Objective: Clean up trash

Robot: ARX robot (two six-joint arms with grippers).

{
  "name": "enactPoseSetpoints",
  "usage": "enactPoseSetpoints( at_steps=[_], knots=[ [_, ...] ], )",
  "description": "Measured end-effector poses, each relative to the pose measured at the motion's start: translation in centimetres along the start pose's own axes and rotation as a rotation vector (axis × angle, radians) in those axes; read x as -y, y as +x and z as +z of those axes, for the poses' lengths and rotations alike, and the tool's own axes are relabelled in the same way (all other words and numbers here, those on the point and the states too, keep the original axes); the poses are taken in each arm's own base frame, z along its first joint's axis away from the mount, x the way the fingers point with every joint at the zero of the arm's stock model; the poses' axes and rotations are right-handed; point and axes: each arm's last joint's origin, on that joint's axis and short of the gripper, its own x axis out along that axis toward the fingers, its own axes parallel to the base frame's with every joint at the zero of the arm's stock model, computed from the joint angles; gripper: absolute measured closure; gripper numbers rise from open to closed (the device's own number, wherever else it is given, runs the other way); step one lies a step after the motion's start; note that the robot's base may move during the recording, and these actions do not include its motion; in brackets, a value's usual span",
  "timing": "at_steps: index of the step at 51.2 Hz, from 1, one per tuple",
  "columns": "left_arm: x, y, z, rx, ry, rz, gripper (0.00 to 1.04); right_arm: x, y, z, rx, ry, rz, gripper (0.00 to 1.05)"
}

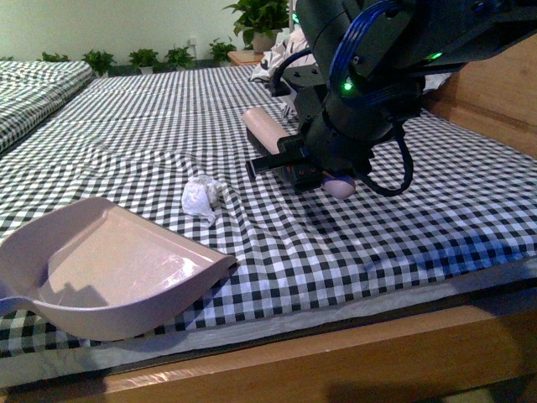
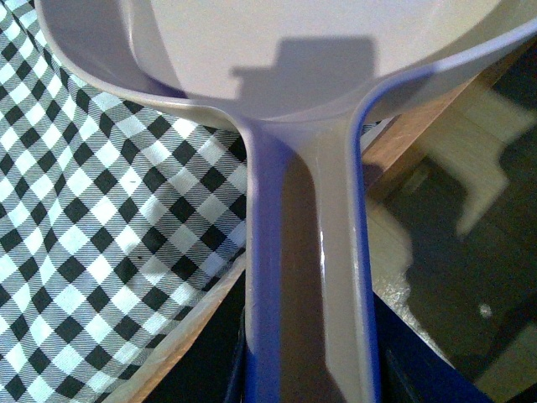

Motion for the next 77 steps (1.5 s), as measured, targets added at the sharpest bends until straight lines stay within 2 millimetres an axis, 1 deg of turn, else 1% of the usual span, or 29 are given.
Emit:
enactPoseSetpoints(
  at_steps=[8,13,15,20,24,27,30,32,34,37,42,48,50,53,54,56,57,58,59,60,61,62,63,64,67,69,70,75,77],
  knots=[
    [0.0,0.0,0.0,0.0,0.0,0.0,0.79,-1.6,2.3,-0.7,-0.08,-0.052,-0.006,0.85],
    [0.0,0.0,0.0,0.0,0.0,0.0,0.79,-2.9,3.0,-0.8,-0.113,-0.082,0.034,0.85],
    [0.0,0.0,0.0,0.0,0.001,0.0,0.79,-3.3,2.9,-0.7,-0.118,-0.1,0.068,0.85],
    [0.0,0.0,0.0,0.0,0.001,0.0,0.79,-4.4,2.4,-0.7,-0.117,-0.162,0.225,0.85],
    [0.0,0.0,0.0,0.0,0.001,0.0,0.79,-4.8,1.1,-0.8,-0.127,-0.214,0.412,0.85],
    [0.0,0.0,0.0,0.0,0.002,0.0,0.79,-4.6,-0.4,-0.6,-0.132,-0.241,0.531,0.85],
    [0.0,0.0,0.0,0.0,0.003,0.0,0.79,-3.6,-2.6,0.4,-0.107,-0.264,0.625,0.85],
    [0.0,0.0,0.0,0.0,0.003,0.0,0.79,-2.2,-4.3,1.3,-0.076,-0.262,0.655,0.85],
    [0.0,0.0,0.0,0.001,0.003,-0.001,0.79,-0.9,-5.4,2.0,-0.039,-0.263,0.636,0.85],
    [0.0,0.0,0.0,0.0,0.003,0.0,0.79,1.8,-7.1,3.0,0.025,-0.254,0.548,0.85],
    [0.0,0.0,0.0,-0.001,0.003,0.001,0.79,4.4,-8.0,2.9,0.067,-0.23,0.403,0.85],
    [0.0,0.0,0.0,0.0,0.004,0.001,0.79,5.8,-8.6,2.0,0.093,-0.179,0.285,0.85],
    [0.0,0.1,0.0,0.036,-0.004,0.027,0.79,6.4,-9.3,1.7,0.111,-0.142,0.256,0.85],
    [-0.1,-0.1,0.1,0.118,-0.058,0.129,0.79,7.7,-11.5,1.1,0.152,-0.058,0.229,0.85],
    [-0.3,-0.4,0.4,0.151,-0.087,0.169,0.79,8.5,-12.9,0.9,0.17,-0.018,0.218,0.85],
    [-0.4,-1.0,0.8,0.185,-0.124,0.212,0.79,9.5,-14.9,0.6,0.2,0.044,0.209,0.85],
    [-0.5,-1.4,1.0,0.207,-0.143,0.231,0.79,10.3,-16.6,0.2,0.227,0.082,0.204,0.85],
    [-0.6,-1.8,1.3,0.224,-0.155,0.253,0.79,10.6,-17.2,0.1,0.238,0.089,0.202,0.85],
    [-0.6,-2.4,1.7,0.249,-0.186,0.282,0.79,11.3,-18.9,-0.3,0.267,0.123,0.199,0.85],
    [-0.6,-2.8,2.0,0.266,-0.201,0.299,0.79,11.7,-20.1,-0.5,0.288,0.14,0.2,0.85],
    [-0.5,-3.3,2.4,0.285,-0.217,0.322,0.79,12.2,-21.8,-1.0,0.314,0.16,0.203,0.85],
    [-0.4,-3.7,2.7,0.297,-0.225,0.336,0.79,12.5,-22.8,-1.3,0.328,0.174,0.208,0.85],
    [-0.3,-4.2,3.1,0.315,-0.233,0.354,0.79,12.8,-24.4,-1.8,0.351,0.19,0.222,0.85],
    [-0.2,-4.5,3.3,0.322,-0.24,0.365,0.79,12.9,-25.4,-2.0,0.366,0.196,0.23,0.85],
    [0.1,-5.3,3.9,0.352,-0.263,0.391,0.79,13.2,-27.3,-2.5,0.396,0.217,0.247,0.85],
    [0.3,-6.1,4.5,0.374,-0.27,0.431,0.79,13.4,-29.0,-3.0,0.429,0.229,0.261,0.85],
    [0.4,-6.3,4.6,0.379,-0.272,0.444,0.79,13.4,-29.4,-3.1,0.436,0.234,0.264,0.85],
    [1.3,-8.7,6.0,0.433,-0.309,0.593,0.79,13.3,-33.3,-4.4,0.518,0.269,0.28,0.85],
    [1.6,-9.4,6.3,0.448,-0.33,0.632,0.79,13.1,-34.2,-4.7,0.537,0.278,0.276,0.85]
  ],
)
